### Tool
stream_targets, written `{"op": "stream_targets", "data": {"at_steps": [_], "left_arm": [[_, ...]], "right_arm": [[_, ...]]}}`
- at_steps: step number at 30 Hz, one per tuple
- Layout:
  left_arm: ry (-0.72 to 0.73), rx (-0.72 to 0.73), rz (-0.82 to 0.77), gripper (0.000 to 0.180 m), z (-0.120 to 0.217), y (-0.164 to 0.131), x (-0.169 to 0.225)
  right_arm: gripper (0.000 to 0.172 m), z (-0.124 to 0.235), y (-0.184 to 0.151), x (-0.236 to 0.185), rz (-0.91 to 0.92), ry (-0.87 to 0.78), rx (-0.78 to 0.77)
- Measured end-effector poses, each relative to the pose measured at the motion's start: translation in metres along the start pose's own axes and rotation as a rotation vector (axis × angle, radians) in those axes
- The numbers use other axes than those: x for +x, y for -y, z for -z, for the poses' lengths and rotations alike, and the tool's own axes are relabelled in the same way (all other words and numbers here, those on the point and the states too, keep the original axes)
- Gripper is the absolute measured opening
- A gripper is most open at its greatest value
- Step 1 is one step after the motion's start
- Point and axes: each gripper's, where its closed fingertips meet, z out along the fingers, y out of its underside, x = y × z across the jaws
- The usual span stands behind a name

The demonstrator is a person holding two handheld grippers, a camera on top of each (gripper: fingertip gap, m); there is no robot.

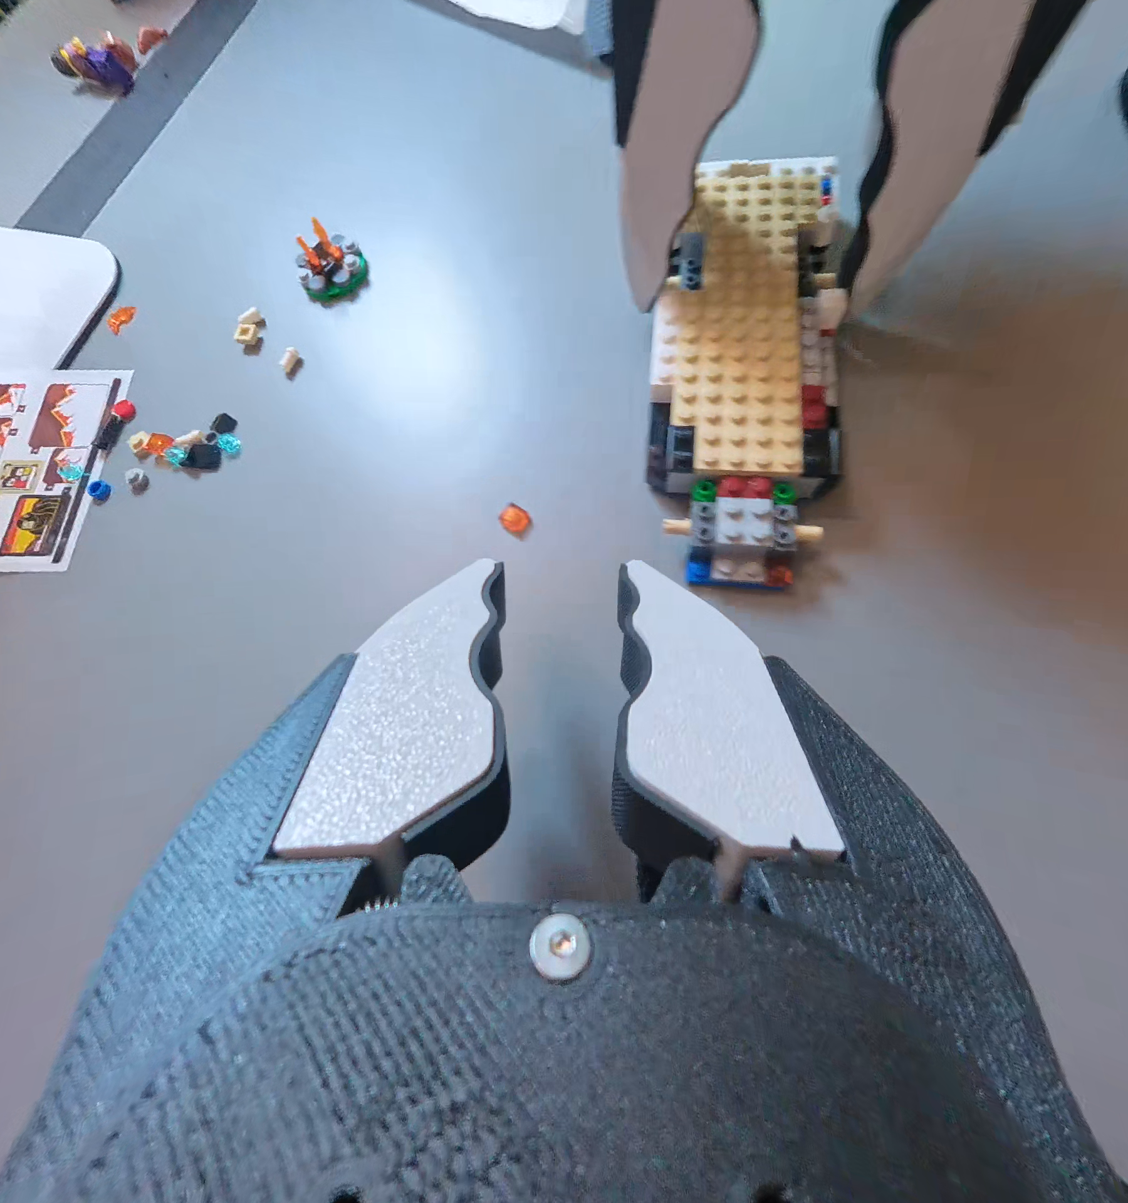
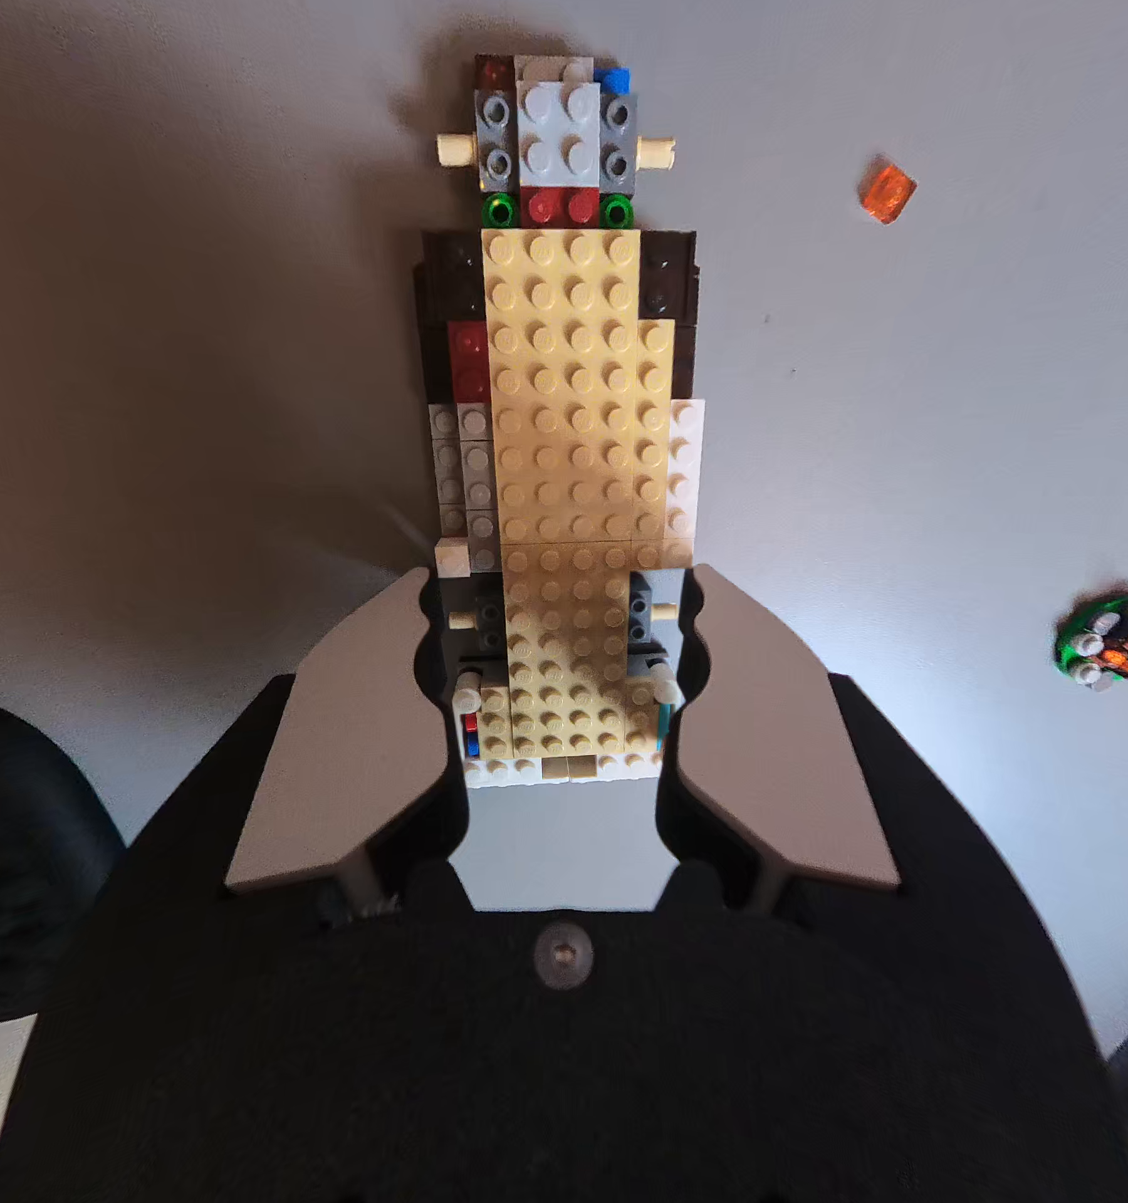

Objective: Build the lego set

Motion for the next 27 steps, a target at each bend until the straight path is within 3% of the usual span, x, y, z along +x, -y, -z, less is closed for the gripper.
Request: {"op": "stream_targets", "data": {"at_steps": [8,16,27], "left_arm": [[-0.136,-0.149,-0.135,0.023,-0.043,-0.003,-0.022],[-0.244,-0.174,-0.148,0.012,-0.044,-0.003,-0.014],[-0.265,-0.179,-0.114,0.008,-0.042,-0.004,-0.009]], "right_arm": [[0.064,0.001,-0.004,0.003,0.0,0.009,0.027],[0.062,0.002,-0.004,0.005,0.02,0.025,0.056],[0.059,0.003,-0.003,0.007,0.021,0.049,0.06]]}}
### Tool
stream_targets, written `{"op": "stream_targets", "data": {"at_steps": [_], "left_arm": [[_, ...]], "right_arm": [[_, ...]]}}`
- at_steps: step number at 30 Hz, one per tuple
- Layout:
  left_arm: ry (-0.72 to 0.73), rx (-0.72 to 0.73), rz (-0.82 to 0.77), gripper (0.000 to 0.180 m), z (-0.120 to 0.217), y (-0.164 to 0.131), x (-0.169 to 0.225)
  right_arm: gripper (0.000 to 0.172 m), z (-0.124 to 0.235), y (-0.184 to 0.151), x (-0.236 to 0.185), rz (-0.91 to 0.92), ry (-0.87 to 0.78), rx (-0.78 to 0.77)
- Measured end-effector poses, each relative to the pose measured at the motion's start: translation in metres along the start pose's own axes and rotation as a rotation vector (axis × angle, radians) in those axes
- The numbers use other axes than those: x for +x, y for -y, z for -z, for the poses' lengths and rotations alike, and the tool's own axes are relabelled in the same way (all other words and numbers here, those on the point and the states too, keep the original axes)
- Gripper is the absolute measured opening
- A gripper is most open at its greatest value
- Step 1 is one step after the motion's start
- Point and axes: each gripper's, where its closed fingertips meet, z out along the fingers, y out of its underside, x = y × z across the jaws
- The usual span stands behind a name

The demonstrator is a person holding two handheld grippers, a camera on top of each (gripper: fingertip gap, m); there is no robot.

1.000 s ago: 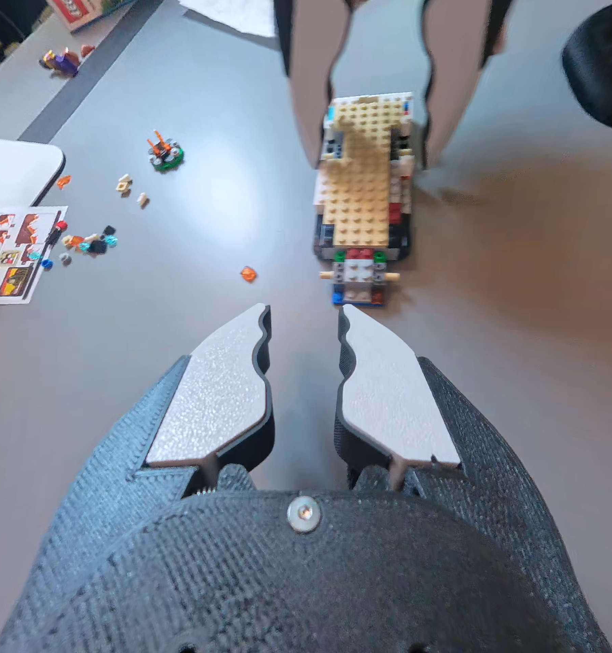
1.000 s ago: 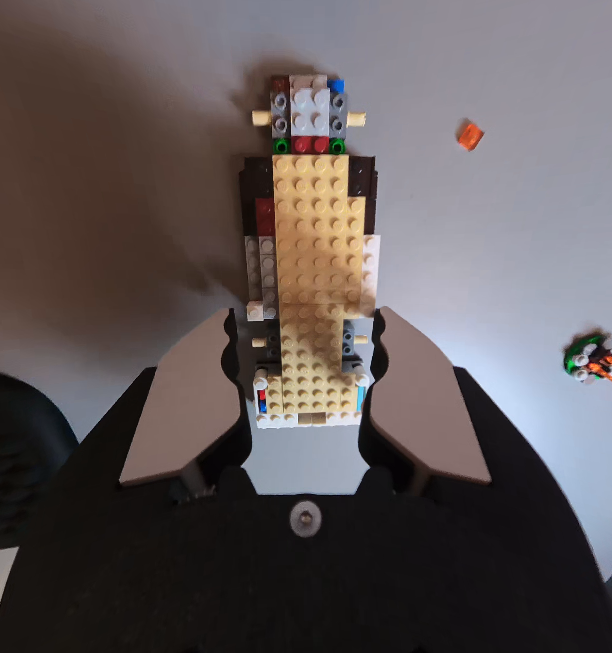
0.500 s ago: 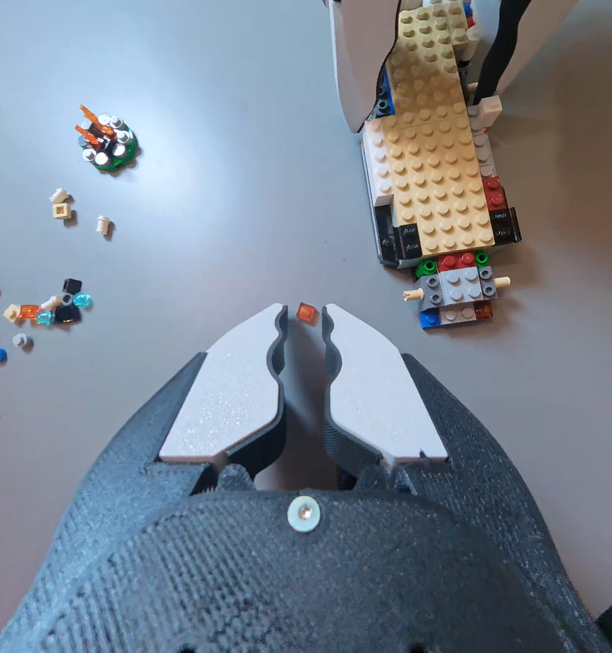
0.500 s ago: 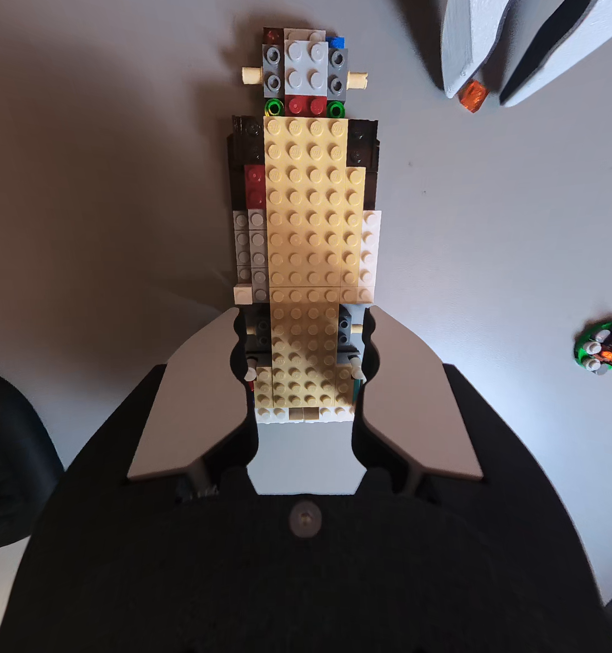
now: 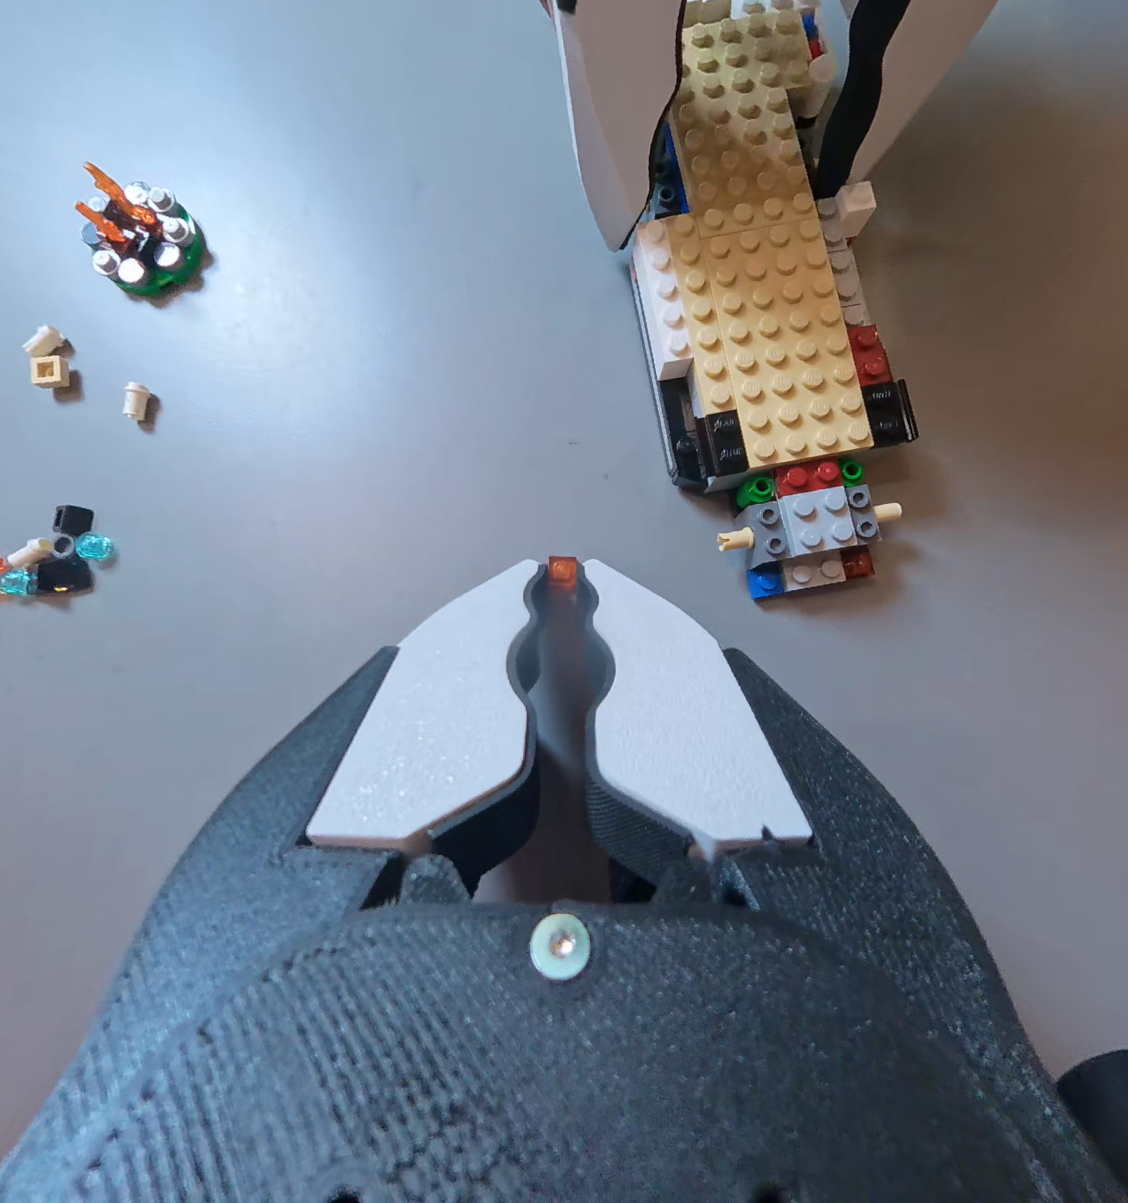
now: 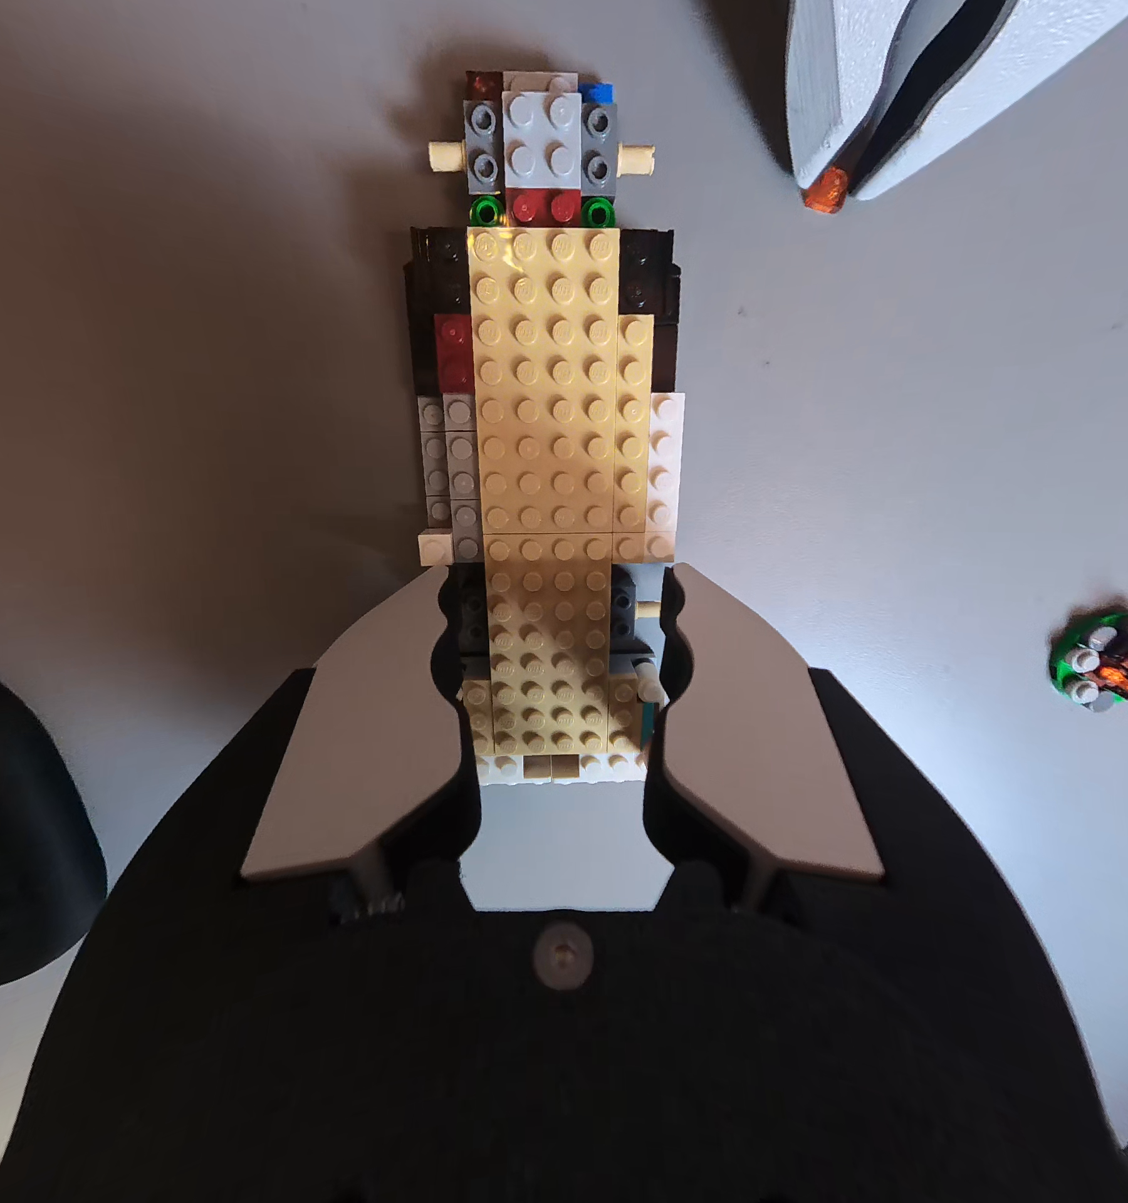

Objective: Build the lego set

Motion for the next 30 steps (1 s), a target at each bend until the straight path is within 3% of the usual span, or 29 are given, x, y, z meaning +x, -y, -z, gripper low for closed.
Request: {"op": "stream_targets", "data": {"at_steps": [11,30], "left_arm": [[-0.054,0.103,0.177,0.007,0.014,0.0,0.045],[-0.092,0.094,0.204,0.013,0.009,0.001,0.056]], "right_arm": [[0.059,0.0,0.0,0.0,-0.007,0.003,-0.024],[0.059,0.0,0.0,-0.001,-0.007,0.003,-0.02]]}}
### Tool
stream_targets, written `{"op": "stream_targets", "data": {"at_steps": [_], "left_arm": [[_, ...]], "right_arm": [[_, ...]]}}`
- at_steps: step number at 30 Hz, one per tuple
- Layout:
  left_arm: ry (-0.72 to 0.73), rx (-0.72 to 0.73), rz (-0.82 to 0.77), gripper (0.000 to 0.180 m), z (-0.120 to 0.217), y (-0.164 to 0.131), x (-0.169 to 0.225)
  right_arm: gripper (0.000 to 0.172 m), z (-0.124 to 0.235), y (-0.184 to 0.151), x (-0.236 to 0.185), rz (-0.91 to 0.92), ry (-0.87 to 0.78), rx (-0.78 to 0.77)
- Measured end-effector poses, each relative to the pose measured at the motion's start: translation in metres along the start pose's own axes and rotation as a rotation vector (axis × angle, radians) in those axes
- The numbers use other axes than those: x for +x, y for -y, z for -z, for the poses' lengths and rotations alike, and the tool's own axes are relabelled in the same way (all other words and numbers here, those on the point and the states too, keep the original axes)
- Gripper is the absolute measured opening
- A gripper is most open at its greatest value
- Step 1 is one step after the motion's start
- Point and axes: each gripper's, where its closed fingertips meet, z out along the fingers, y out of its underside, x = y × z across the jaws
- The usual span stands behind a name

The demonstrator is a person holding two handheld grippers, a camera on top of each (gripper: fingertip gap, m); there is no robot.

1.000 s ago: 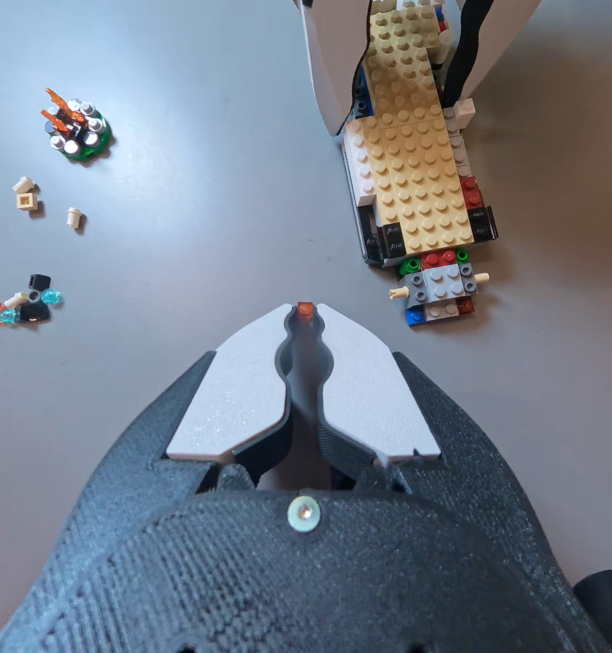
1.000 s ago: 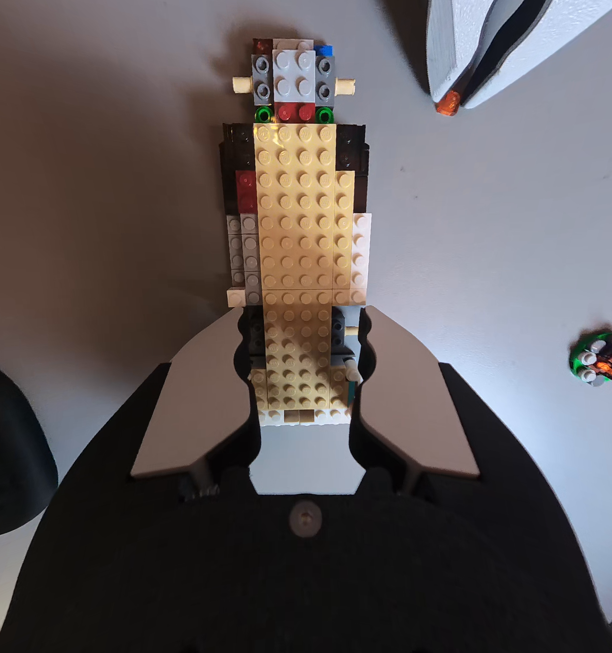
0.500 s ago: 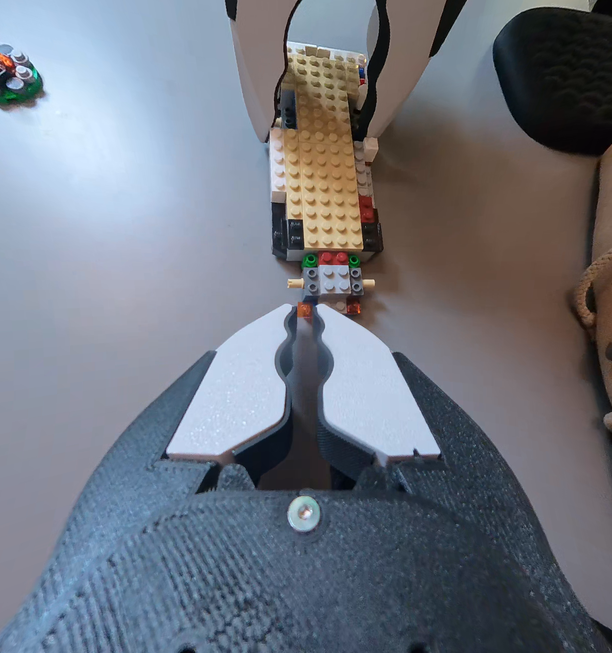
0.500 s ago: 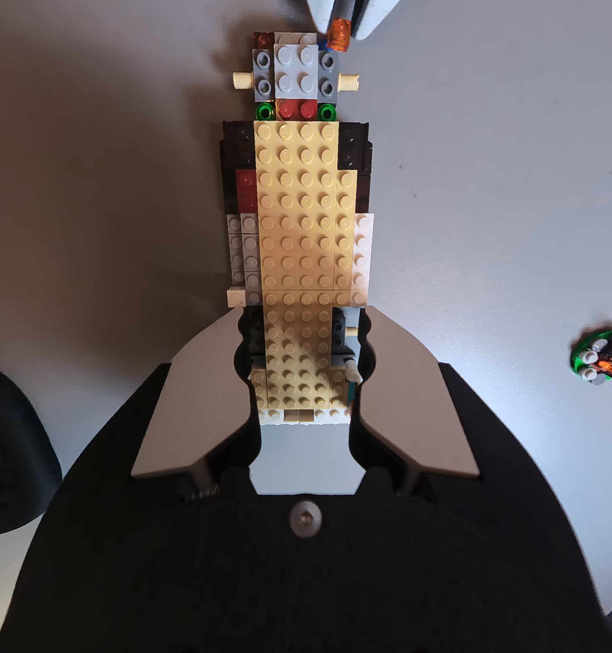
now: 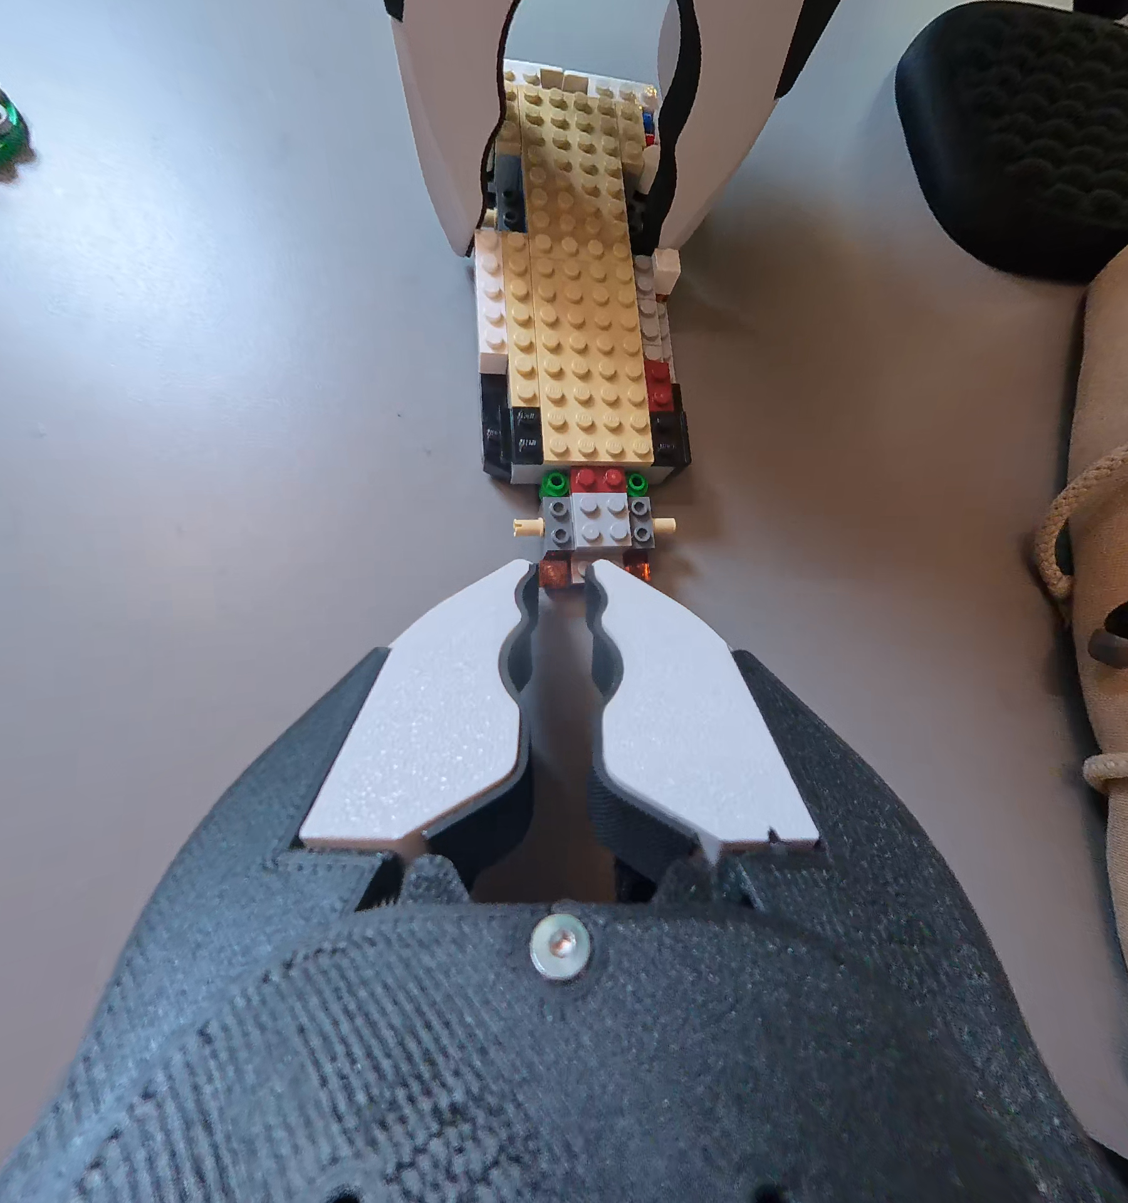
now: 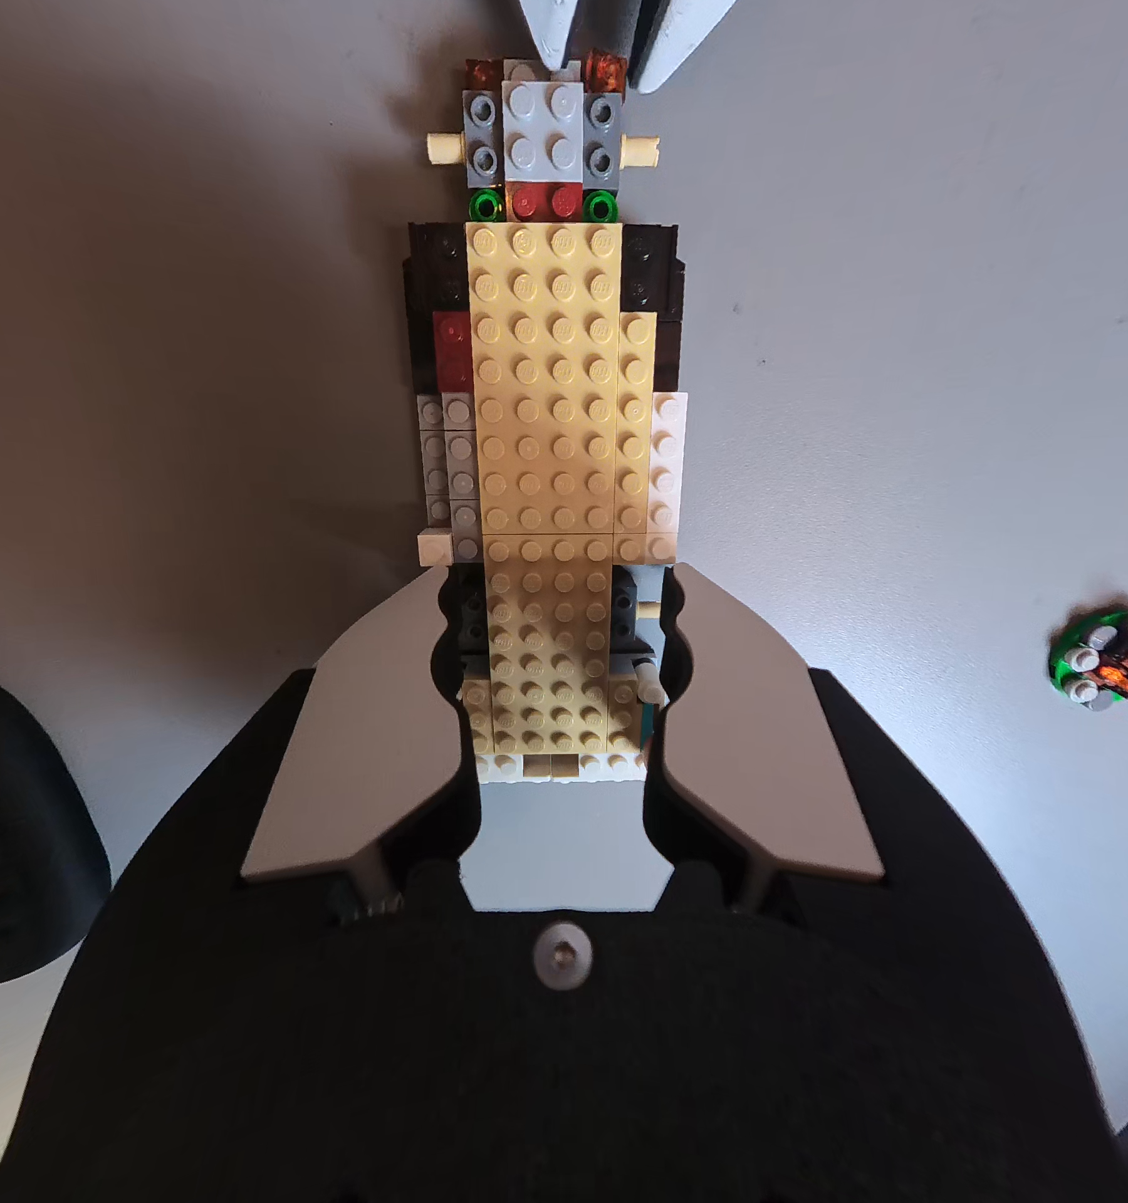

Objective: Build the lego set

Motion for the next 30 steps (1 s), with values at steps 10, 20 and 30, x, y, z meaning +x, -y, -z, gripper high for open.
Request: {"op": "stream_targets", "data": {"at_steps": [10,20,30], "left_arm": [[-0.009,-0.001,-0.001,0.019,-0.001,0.0,0.004],[0.007,0.027,-0.019,0.026,0.004,0.002,0.005],[0.037,0.081,-0.027,0.027,0.013,-0.003,0.005]], "right_arm": [[0.059,0.0,0.0,0.001,0.009,-0.006,-0.006],[0.072,0.006,0.011,0.003,0.015,-0.015,0.017],[0.082,0.008,0.03,-0.008,-0.018,0.048,0.033]]}}
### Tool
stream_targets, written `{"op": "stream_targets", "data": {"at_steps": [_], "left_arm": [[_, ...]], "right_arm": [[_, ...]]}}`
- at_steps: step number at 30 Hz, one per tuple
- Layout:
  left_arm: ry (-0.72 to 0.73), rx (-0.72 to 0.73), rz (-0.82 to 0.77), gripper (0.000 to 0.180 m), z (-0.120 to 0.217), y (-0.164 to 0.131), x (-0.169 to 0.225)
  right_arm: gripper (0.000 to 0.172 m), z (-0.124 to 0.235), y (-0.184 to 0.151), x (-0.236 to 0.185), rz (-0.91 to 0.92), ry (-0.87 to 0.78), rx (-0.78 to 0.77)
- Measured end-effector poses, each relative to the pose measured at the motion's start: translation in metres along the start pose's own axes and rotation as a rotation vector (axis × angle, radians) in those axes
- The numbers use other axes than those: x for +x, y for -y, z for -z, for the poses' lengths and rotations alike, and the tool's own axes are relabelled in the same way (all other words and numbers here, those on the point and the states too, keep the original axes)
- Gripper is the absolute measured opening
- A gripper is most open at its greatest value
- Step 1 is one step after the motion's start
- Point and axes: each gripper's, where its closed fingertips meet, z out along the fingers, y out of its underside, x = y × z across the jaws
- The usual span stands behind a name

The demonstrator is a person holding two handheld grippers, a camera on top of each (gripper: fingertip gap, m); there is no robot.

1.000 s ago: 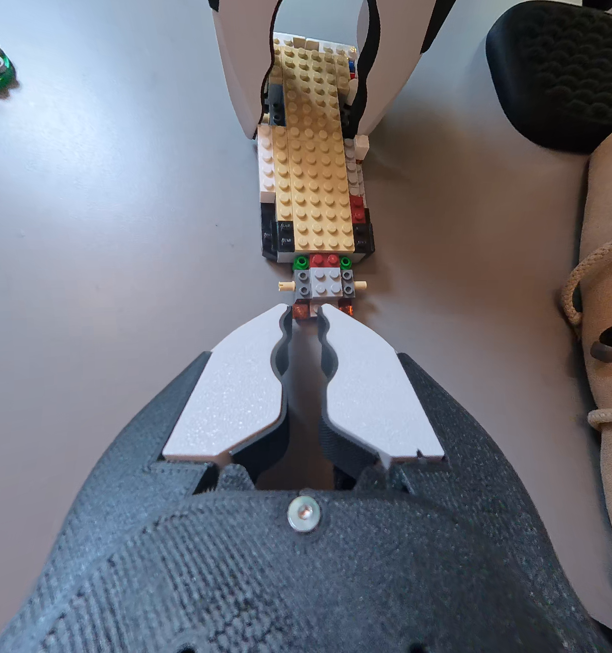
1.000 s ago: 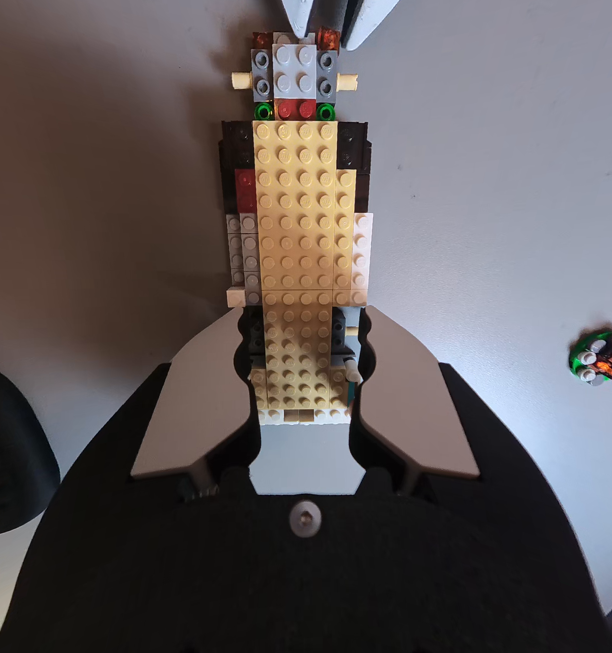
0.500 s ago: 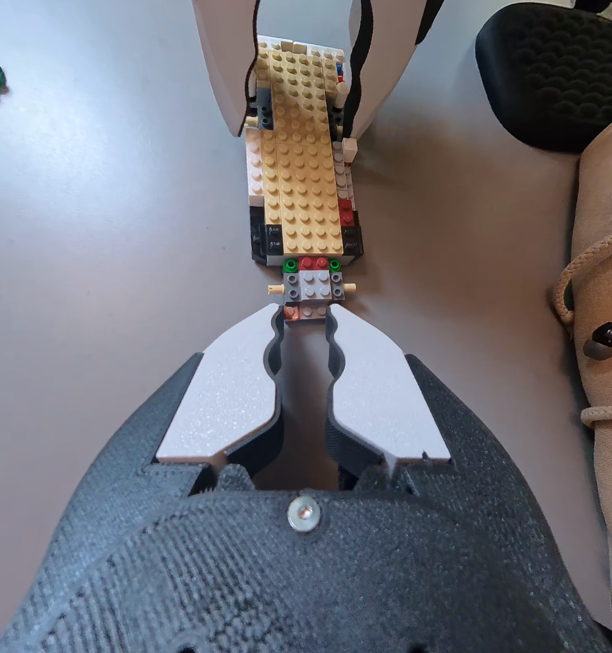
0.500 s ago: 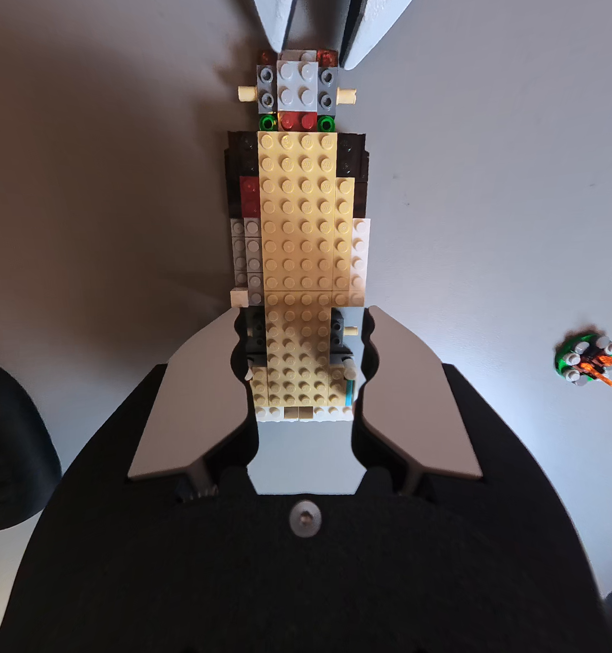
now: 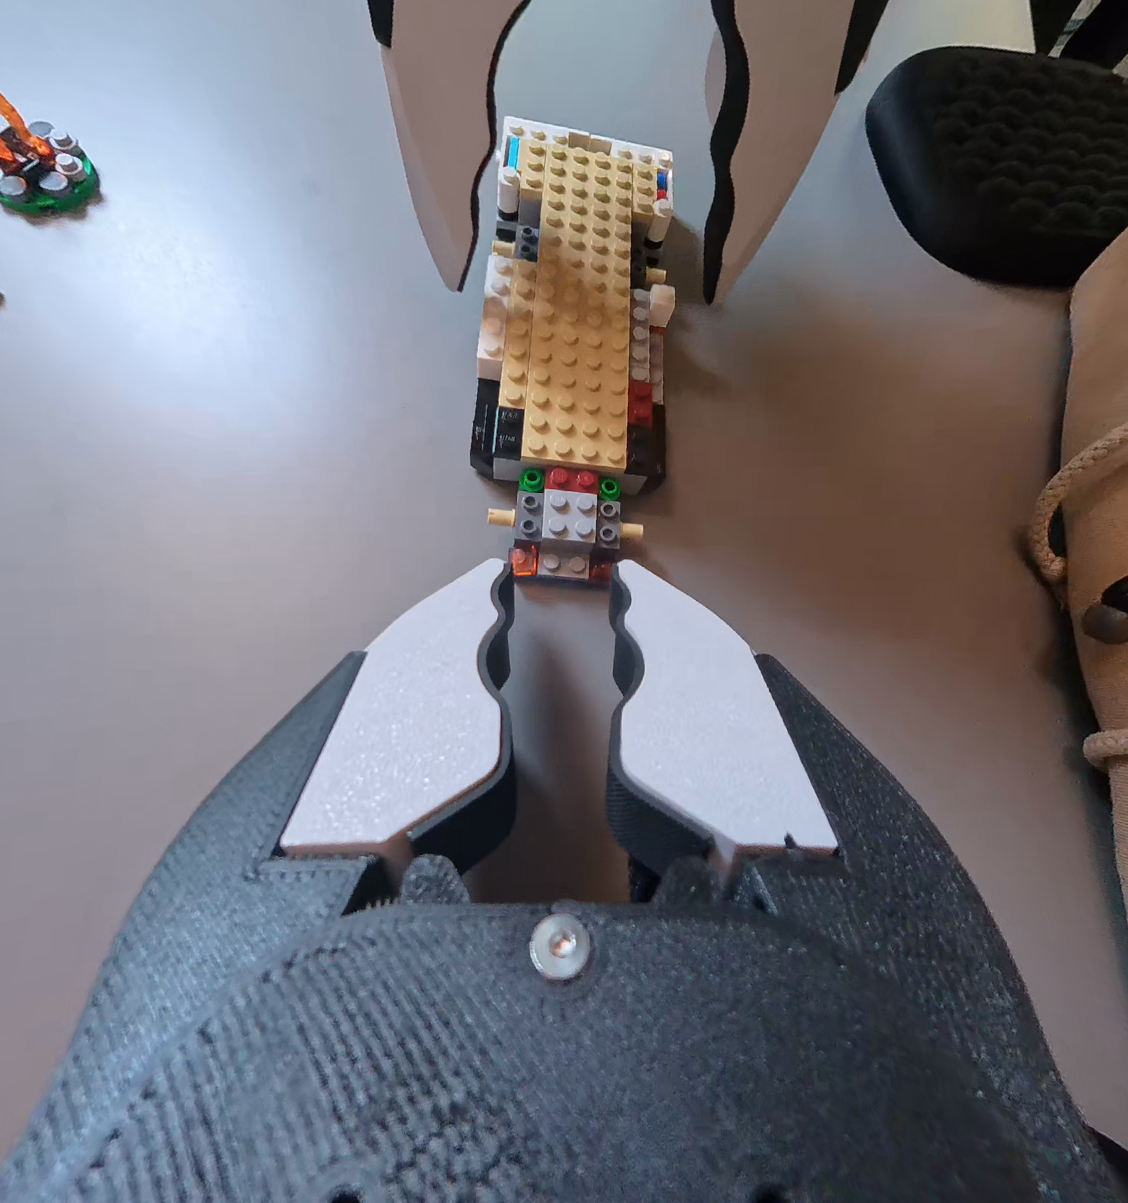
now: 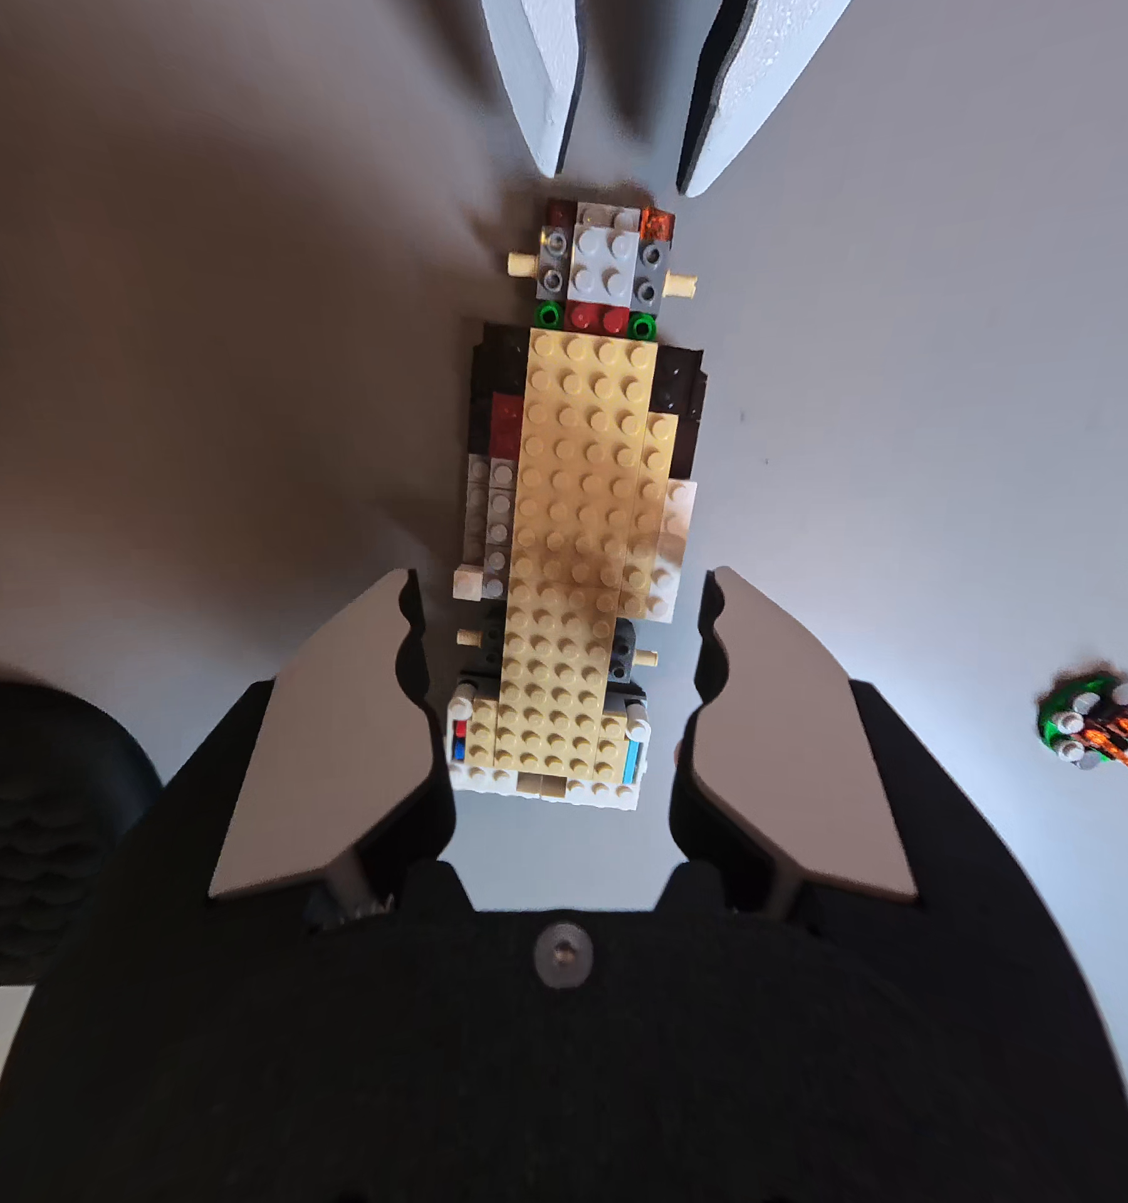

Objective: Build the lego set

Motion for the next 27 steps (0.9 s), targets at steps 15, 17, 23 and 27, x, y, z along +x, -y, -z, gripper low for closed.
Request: {"op": "stream_targets", "data": {"at_steps": [15,17,23,27], "left_arm": [[0.118,0.027,-0.192,0.029,0.009,-0.009,-0.002],[0.182,0.034,-0.274,0.03,0.009,-0.007,-0.005],[0.369,0.031,-0.567,0.033,0.011,-0.003,-0.012],[0.46,0.06,-0.715,0.029,0.014,0.007,-0.009]], "right_arm": [[0.068,-0.016,0.006,0.009,0.026,0.003,-0.008],[0.067,-0.015,0.008,0.01,0.045,0.008,0.017],[0.067,-0.008,0.018,0.008,0.076,0.052,0.111],[0.067,-0.004,0.023,0.006,0.074,0.089,0.16]]}}
